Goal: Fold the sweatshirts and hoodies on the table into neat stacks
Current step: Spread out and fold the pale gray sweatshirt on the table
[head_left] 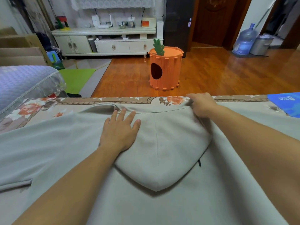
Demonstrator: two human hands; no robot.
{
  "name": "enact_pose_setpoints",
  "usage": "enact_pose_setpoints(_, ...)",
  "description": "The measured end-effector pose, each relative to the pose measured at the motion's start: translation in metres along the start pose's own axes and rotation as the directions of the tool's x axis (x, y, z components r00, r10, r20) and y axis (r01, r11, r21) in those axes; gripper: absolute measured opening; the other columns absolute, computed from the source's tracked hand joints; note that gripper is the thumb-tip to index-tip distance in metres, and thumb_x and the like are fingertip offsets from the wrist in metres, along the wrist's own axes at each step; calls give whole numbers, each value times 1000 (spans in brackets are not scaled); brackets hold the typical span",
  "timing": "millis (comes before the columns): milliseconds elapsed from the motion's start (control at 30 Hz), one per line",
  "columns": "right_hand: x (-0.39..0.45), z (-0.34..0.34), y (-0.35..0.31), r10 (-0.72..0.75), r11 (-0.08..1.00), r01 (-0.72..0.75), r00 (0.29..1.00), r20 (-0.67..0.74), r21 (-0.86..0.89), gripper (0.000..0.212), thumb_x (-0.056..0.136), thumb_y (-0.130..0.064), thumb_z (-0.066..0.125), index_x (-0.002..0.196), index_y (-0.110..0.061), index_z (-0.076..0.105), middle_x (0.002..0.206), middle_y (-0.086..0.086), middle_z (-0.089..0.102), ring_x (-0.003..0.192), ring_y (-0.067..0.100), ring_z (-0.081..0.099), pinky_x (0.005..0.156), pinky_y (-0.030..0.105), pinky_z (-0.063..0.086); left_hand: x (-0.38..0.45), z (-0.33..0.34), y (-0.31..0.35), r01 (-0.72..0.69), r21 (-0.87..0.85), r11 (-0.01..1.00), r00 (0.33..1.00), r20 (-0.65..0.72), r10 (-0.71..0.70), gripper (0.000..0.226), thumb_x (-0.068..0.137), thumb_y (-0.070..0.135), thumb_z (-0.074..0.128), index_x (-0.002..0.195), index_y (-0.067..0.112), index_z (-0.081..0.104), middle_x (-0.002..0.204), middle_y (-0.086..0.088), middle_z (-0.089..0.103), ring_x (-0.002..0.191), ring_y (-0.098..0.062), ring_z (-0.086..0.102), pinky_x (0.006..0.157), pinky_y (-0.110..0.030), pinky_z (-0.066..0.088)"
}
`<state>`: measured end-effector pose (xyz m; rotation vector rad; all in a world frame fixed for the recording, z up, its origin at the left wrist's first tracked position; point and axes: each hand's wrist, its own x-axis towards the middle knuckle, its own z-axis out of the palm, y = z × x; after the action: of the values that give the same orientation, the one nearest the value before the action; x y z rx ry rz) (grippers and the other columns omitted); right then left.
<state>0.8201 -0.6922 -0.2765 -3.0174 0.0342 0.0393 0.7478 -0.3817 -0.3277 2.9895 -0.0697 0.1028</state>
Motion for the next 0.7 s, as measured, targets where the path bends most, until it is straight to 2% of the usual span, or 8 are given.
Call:
enact_pose_setpoints(133,10,3,26,-7,998,21,975,-221,58,10,96,-12,60,99,-22,59,102,8,65,93,26,48,72,38,42,0,1,-2,-7,1,1000,1000,-25,7,66,100,66,12,160,40,22,170,1,18,157,-27,10,125,-51,17)
enact_pose_setpoints(200,14,7,34,-11,1000,6,948,-318,-19,17,95,-11,62,90,-22,50,90,4,58,83,25,48,65,38,41,0,1,-2,-14,5,1000,999,-29,14,65,101,65,12,160,40,22,170,1,19,157,-26,11,125,-49,18)
enact_pose_setpoints(300,18,24,44,-272,937,157,889,-369,-311,24,88,-15,69,92,-18,46,90,4,54,78,23,44,60,35,38,-1,1,-1,-16,10,1000,999,-38,16,64,101,63,13,160,40,22,169,1,20,156,-26,12,124,-48,18)
enact_pose_setpoints(400,25,28,52,-364,904,256,882,-299,-343,25,88,-18,70,106,-16,54,99,7,53,87,25,45,67,39,47,0,0,-1,-18,13,1000,999,-38,19,64,101,63,13,160,40,23,169,0,21,156,-26,12,124,-48,19)
enact_pose_setpoints(500,24,13,49,-129,962,65,964,-231,-264,22,92,-11,62,111,-20,63,109,9,50,104,31,44,81,42,45,2,1,-2,-19,24,1000,999,-34,20,65,100,64,12,160,40,22,169,0,21,156,-27,12,124,-49,19)
enact_pose_setpoints(567,20,3,32,-37,991,-7,945,-325,-132,32,88,-3,65,116,-18,65,120,12,52,114,35,45,90,45,46,2,2,-2,-15,42,999,1000,-22,16,66,100,65,11,160,39,21,170,0,19,156,-27,12,124,-50,19)
enact_pose_setpoints(633,7,-1,-4,-257,966,226,883,-394,-124,43,86,-4,66,128,-14,64,136,17,55,125,41,47,100,52,45,2,3,-1,-14,62,998,1000,-3,15,67,99,65,10,161,39,18,170,0,17,157,-28,10,124,-51,19)
enact_pose_setpoints(700,-17,8,-36,-441,897,429,867,-232,-103,49,98,-36,51,145,-22,51,158,14,37,144,42,31,115,59,30,3,3,-3,-28,77,997,999,26,27,68,99,66,10,161,40,14,171,-1,14,157,-29,8,124,-52,17)
